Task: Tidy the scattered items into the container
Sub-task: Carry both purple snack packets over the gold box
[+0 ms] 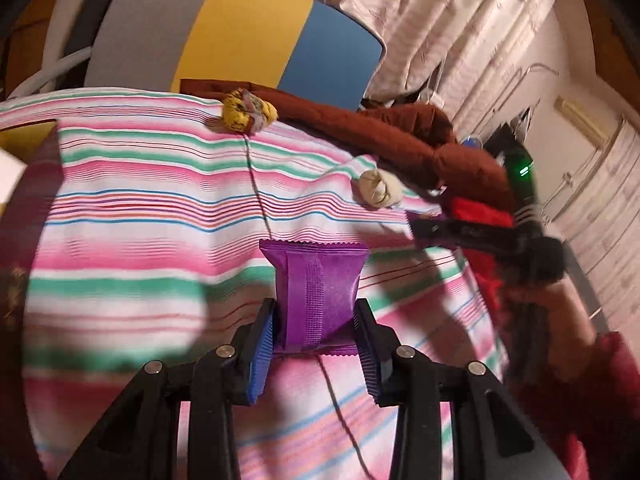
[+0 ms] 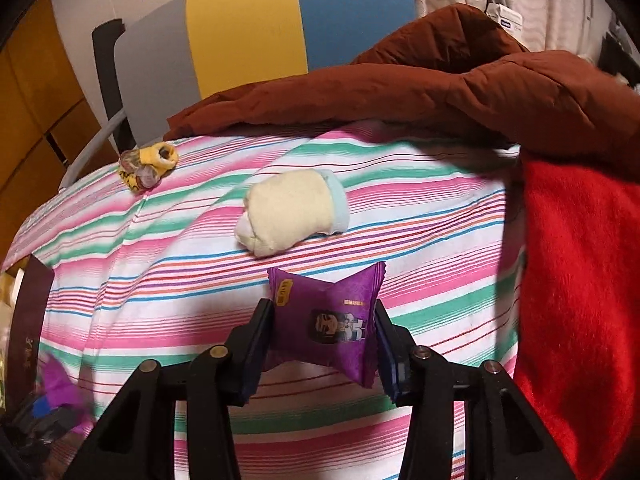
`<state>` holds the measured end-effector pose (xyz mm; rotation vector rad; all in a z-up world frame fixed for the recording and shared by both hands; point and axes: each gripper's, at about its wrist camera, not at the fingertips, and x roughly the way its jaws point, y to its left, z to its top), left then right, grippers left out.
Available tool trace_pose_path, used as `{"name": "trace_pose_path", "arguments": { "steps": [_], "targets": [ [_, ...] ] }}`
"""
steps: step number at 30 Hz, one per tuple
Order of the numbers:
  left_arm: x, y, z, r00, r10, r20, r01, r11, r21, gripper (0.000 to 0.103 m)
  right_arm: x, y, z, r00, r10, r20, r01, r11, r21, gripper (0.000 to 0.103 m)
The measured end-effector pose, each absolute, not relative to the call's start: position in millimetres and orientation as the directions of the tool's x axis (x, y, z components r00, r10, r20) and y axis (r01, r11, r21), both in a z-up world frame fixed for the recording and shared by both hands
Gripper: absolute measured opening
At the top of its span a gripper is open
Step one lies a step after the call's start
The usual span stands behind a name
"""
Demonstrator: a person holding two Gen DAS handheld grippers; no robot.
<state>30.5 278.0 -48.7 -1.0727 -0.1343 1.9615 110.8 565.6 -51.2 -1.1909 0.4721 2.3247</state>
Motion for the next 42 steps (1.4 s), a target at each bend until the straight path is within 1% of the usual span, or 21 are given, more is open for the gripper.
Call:
{"name": "trace_pose_path", "arguments": {
  "steps": [3,8,12,13,15,20,24,30,33,36,42],
  "targets": [
    [38,257,-36,-0.265,0.745,-0.612,-0.654,-0.605,-0.453,0.038,111,565,-54,-0.480,0.268,-0.835,-0.564,-0.824,0.059,0.048],
    [49,216,-17,-0.318,0.750,-0.580,-0.694,-0.601,-0.396,0.038,115,560,-44,-0.498,0.318,-0.807,-0.569,-0.822,0.027,0.048],
    [48,173,-13,-0.369,0.731,-0.574,-0.661,-0.641,-0.391,0.038,111,538,-33,-0.487,0.406,-0.773,-0.532,-0.840,-0.106,0.048],
    [47,164,-12,-0.375,0.730,-0.572,-0.651,-0.646,-0.397,0.038,106,527,-30,-0.487,0.413,-0.769,-0.501,-0.854,-0.141,0.048],
    [45,143,-10,-0.399,0.716,-0.573,-0.629,-0.668,-0.397,0.038,99,508,-27,-0.504,0.393,-0.769,-0.449,-0.880,-0.156,0.048],
    [40,98,-5,-0.479,0.682,-0.553,-0.562,-0.722,-0.403,0.038,79,438,-9,-0.601,0.263,-0.755,-0.300,-0.949,-0.092,0.048],
    [34,57,1,-0.560,0.627,-0.541,-0.492,-0.778,-0.392,0.038,64,367,8,-0.674,0.106,-0.731,-0.145,-0.989,-0.010,0.048],
    [19,-8,-7,-0.638,0.530,-0.559,-0.342,-0.845,-0.411,0.038,43,273,17,-0.699,-0.104,-0.708,0.038,-0.993,0.108,0.048],
    [12,-34,-16,-0.648,0.484,-0.589,-0.280,-0.870,-0.407,0.038,29,233,15,-0.681,-0.157,-0.715,0.108,-0.988,0.114,0.048],
    [7,-51,-24,-0.636,0.475,-0.608,-0.243,-0.871,-0.427,0.038,15,202,10,-0.657,-0.196,-0.728,0.161,-0.980,0.118,0.048],
    [-5,-64,-42,-0.605,0.453,-0.655,-0.201,-0.883,-0.425,0.038,-12,160,9,-0.617,-0.257,-0.744,0.208,-0.965,0.161,0.048]
  ]
}}
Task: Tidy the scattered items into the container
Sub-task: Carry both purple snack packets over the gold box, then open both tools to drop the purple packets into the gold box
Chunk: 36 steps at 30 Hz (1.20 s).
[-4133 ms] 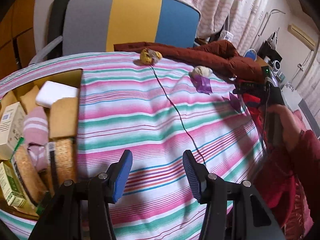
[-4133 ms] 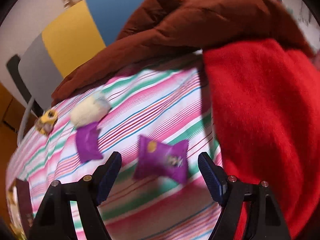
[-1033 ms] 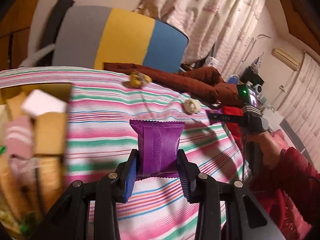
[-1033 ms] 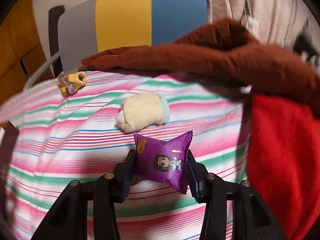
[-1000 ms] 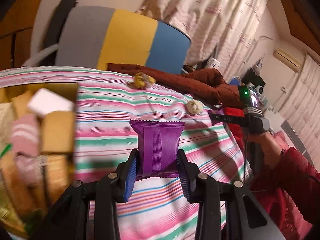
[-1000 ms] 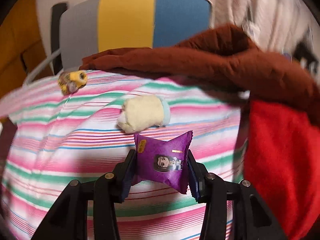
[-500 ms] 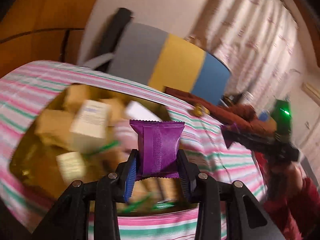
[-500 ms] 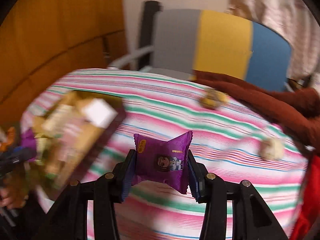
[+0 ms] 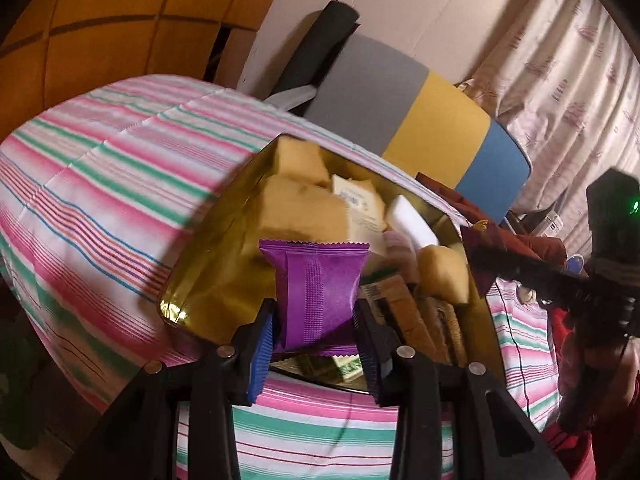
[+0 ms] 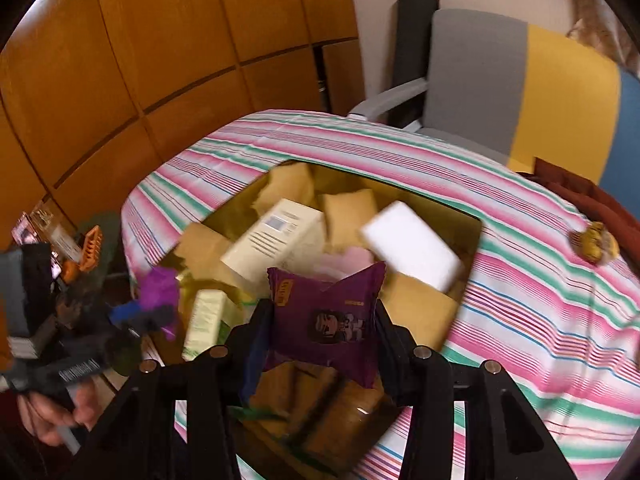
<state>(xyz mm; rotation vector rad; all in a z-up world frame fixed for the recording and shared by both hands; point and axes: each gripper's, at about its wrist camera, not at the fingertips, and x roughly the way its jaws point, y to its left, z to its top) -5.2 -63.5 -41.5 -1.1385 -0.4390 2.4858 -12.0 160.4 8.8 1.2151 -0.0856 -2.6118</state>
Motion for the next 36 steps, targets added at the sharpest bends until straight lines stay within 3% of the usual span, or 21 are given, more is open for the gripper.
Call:
{"name": "trace_pose_path", "arguments": {
  "steps": [11,13,15,20,36],
  "targets": [
    [-9,-67,-44,-0.631,0.340,-0.697,-0.171,-0.938,-0.303,0.039,-80,91,19,-0.608,-0.305,-0.733,0.254,-0.949,0.184,0.048],
    [-8,-66,-42,-0.634,0.317,-0.705,-0.166,-0.946,-0.277,0.042,-92,81,14,-0.602,-0.301,-0.740,0.248,-0.951,0.185,0.049],
    [-5,-65,-39,-0.638,0.314,-0.703,-0.172,-0.948,-0.268,0.052,-102,78,8,-0.600,-0.293,-0.745,0.221,-0.955,0.197,0.049],
    [0,-71,-36,-0.642,0.328,-0.693,-0.157,-0.941,-0.300,0.052,-112,87,1,-0.582,-0.318,-0.749,0.166,-0.948,0.273,0.054],
    [14,-68,-12,-0.707,0.303,-0.639,-0.106,-0.939,-0.328,0.053,-57,130,25,-0.662,-0.297,-0.688,0.142,-0.951,0.274,0.064]
  ]
}}
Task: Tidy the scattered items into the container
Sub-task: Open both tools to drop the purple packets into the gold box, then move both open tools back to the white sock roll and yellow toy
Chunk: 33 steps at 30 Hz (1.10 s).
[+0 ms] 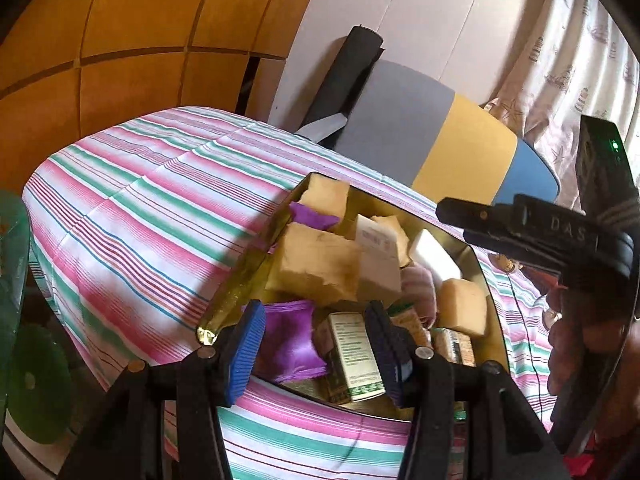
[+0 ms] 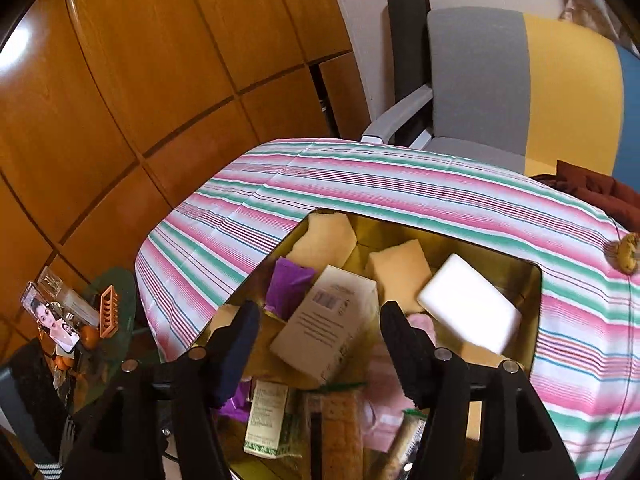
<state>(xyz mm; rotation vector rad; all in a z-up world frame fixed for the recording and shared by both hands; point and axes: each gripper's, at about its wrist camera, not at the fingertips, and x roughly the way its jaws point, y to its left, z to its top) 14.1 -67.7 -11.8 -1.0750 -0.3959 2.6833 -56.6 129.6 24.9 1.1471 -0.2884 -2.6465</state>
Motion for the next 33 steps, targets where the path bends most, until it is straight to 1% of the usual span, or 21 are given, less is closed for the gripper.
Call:
{"name": "trace_pose_path", "arguments": {
  "steps": [6,9,16,24,27,29,33],
  "targets": [
    [14,-48,-8,-0.696,0.315,-0.646,-0.130,-0.939,-0.317,0.057,-40,154,24,-0.672,-0.286,-0.683,0.111,-0.951,0.289,0.064],
    [15,-32,-6,-0.682,0.332,-0.651,-0.160,-0.937,-0.311,0.057,-31,171,24,-0.680,-0.270,-0.682,0.089,-0.953,0.289,0.065],
    [22,15,-3,-0.646,0.375,-0.665,-0.251,-0.927,-0.280,0.057,-13,227,16,-0.693,-0.202,-0.692,-0.027,-0.952,0.305,0.066],
    [34,67,1,-0.601,0.414,-0.684,-0.362,-0.904,-0.229,0.057,11,301,-1,-0.686,-0.094,-0.722,-0.180,-0.939,0.294,0.066],
    [40,89,3,-0.585,0.427,-0.690,-0.414,-0.888,-0.199,0.057,21,333,-7,-0.680,-0.044,-0.732,-0.245,-0.928,0.282,0.069],
    [42,103,4,-0.570,0.440,-0.694,-0.447,-0.875,-0.188,0.057,26,358,-11,-0.677,-0.002,-0.736,-0.293,-0.916,0.273,0.074],
    [44,122,3,-0.542,0.455,-0.706,-0.486,-0.855,-0.178,0.057,38,415,-18,-0.648,0.101,-0.755,-0.405,-0.885,0.229,0.075]
  ]
}}
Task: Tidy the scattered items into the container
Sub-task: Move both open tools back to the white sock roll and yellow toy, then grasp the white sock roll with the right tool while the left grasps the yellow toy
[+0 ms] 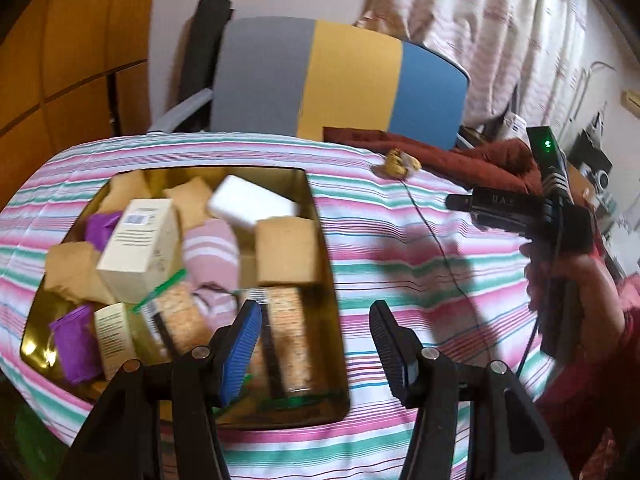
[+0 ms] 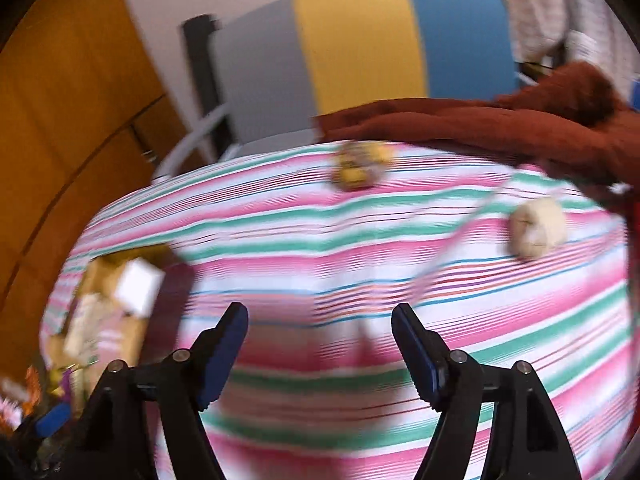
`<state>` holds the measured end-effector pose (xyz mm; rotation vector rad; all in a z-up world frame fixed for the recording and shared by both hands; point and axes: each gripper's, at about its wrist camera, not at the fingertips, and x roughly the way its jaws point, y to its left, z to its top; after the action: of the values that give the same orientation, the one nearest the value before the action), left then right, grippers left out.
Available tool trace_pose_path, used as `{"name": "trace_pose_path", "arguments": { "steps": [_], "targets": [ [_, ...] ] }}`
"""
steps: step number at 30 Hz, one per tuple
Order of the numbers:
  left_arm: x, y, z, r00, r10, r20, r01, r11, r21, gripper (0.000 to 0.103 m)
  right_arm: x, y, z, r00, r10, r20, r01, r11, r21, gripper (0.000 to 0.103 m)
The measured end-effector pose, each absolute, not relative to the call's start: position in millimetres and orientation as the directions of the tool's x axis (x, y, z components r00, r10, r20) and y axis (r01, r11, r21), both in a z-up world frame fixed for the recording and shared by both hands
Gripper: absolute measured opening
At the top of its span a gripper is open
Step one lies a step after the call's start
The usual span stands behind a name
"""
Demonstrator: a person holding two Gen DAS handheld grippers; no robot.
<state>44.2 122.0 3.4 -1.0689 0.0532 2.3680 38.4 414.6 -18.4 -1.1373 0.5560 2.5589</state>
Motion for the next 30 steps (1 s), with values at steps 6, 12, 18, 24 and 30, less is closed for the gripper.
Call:
{"name": "trace_pose_path", "arguments": {
  "steps": [6,12,18,24,30],
  "targets": [
    [44,147,1,-0.511,0.467,-0.721,-0.524,-0.835,-0.169,0.057,60,514,-27,-0.572,0.250,-0.781,-0.590,-0.787,0.181,0.078],
    [36,186,0,-0.472,0.484,-0.737,-0.580,-0.800,-0.154,0.057,61,580,-38,-0.567,0.312,-0.762,-0.670,-0.713,0.207,0.087],
    [20,222,-5,-0.457,0.488,-0.744,-0.618,-0.776,-0.130,0.057,47,600,-58,-0.586,0.234,-0.776,-0.658,-0.696,0.287,0.085],
    [-7,266,-8,-0.453,0.489,-0.745,-0.638,-0.762,-0.112,0.057,41,601,-62,-0.585,0.223,-0.779,-0.632,-0.728,0.266,0.058],
    [-56,319,-6,-0.441,0.501,-0.745,-0.652,-0.749,-0.118,0.058,35,585,-54,-0.576,0.176,-0.798,-0.589,-0.766,0.257,0.052]
  ]
}}
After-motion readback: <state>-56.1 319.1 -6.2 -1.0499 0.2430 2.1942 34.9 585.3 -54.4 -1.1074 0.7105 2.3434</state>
